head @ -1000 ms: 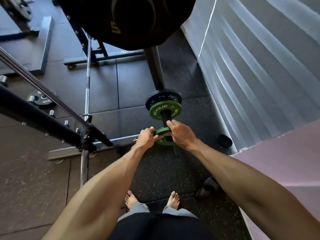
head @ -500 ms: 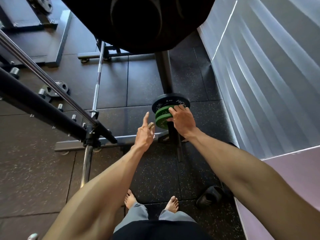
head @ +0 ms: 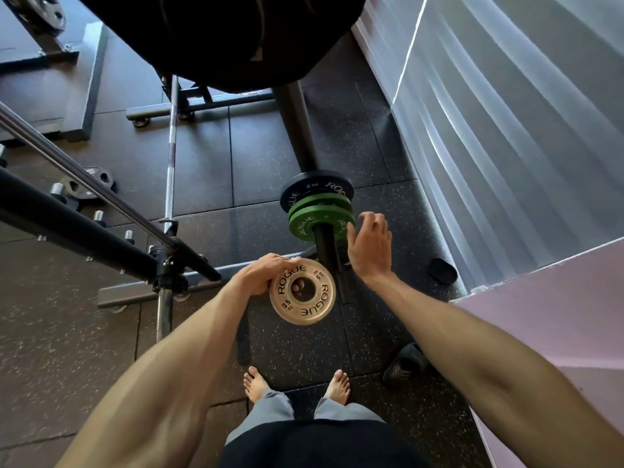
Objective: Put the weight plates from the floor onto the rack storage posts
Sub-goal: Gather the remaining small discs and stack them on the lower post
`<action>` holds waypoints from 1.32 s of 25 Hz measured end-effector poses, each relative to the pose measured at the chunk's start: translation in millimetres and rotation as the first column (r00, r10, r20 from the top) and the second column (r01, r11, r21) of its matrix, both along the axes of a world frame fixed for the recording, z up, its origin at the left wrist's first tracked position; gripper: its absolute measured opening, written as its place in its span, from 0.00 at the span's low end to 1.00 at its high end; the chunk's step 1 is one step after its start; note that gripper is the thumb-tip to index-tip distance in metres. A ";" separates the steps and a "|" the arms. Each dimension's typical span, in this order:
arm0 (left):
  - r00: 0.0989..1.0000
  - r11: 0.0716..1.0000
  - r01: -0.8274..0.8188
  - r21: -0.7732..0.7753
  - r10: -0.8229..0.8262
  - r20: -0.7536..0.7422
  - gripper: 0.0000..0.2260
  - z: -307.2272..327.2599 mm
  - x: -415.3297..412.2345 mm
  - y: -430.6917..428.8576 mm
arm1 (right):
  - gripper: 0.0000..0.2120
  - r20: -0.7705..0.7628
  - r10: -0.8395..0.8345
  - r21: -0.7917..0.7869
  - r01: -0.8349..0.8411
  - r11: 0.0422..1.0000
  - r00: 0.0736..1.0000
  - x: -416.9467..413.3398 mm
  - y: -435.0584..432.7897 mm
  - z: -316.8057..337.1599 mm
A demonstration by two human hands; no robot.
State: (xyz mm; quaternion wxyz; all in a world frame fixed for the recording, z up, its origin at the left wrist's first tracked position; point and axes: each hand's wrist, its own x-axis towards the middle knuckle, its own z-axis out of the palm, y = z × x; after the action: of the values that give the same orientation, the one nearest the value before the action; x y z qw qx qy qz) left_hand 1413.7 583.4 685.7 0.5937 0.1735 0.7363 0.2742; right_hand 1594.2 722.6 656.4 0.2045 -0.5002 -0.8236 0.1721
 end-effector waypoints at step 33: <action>0.567 0.936 0.299 0.188 -0.016 -0.823 0.10 0.6 24.8 61.7 | 0.07 0.137 0.106 -0.209 -0.076 0.975 0.985 -11.3 14.9 17.7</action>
State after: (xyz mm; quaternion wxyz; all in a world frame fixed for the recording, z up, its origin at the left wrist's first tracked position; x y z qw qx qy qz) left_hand 1438.6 645.2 686.3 0.1794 0.4350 0.8544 0.2203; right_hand 1582.9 737.5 674.1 0.0831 -0.4913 -0.8368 0.2270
